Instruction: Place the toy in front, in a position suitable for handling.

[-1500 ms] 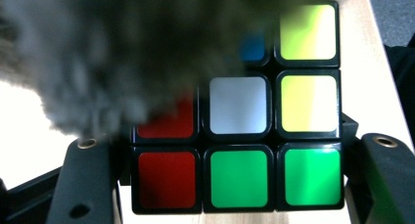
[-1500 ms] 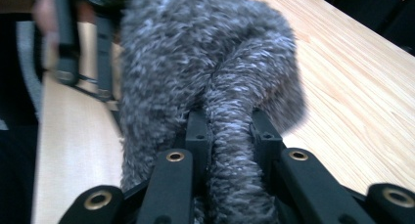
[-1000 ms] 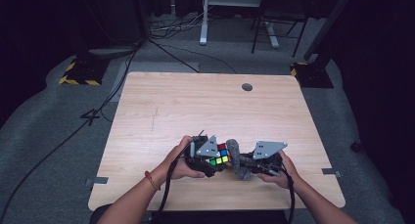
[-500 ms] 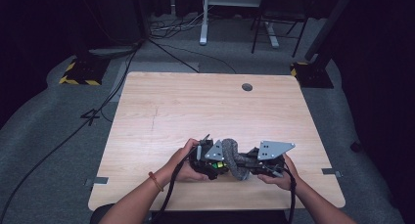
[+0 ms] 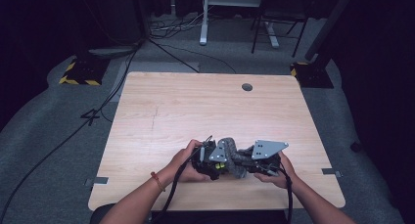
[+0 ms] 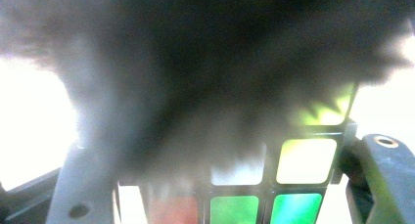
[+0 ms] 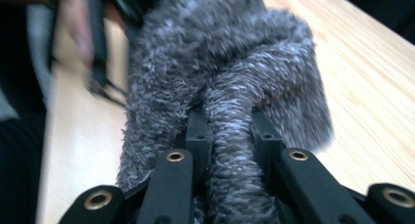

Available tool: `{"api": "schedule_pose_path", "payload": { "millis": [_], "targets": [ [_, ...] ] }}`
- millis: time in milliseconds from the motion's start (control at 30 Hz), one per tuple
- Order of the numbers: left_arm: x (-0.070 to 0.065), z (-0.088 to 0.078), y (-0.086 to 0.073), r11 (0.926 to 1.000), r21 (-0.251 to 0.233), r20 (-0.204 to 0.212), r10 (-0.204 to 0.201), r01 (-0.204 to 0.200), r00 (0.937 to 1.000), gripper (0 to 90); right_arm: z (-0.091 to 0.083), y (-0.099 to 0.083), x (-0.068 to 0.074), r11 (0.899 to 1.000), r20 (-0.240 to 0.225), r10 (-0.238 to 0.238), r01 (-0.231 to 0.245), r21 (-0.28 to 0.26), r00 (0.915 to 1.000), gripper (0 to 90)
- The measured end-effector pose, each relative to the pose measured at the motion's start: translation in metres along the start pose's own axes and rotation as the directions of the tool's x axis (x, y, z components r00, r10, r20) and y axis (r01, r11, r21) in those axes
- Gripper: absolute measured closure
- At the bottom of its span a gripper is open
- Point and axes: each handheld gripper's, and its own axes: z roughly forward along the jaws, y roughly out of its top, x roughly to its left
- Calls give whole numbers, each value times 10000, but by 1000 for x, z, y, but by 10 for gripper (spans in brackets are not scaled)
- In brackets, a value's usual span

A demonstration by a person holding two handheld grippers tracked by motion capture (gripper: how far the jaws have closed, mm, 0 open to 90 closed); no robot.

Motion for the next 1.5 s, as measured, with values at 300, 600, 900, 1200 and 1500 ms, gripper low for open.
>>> {"api": "schedule_pose_path", "payload": {
  "millis": [300, 600, 900, 1200, 1500],
  "targets": [
    [2, -16, 0, 9946, -1026, 242, -145, 169, 9996, 335, 1, -26, -19, 9898, -288, 1304, -1285, 623, 9910, 758],
    [2, -15, -1, 9958, -911, 211, 8, 11, 9998, 333, -1, -23, -12, 9894, -920, 1406, -1433, -234, 9858, 758],
    [1, -11, 0, 9973, -737, 153, 56, -44, 9999, 328, -6, -16, -8, 9907, -659, 1089, -1137, -744, 9919, 758],
    [0, -20, 3, 9898, -1423, 262, 106, -67, 9996, 333, 6, -18, -11, 9940, -101, 1092, -1092, -1, 9940, 759],
    [7, -22, -1, 9898, -1402, 281, -220, 257, 9994, 334, -1, -18, -3, 9963, -943, 849, -859, -65, 9919, 759]
  ]
}}
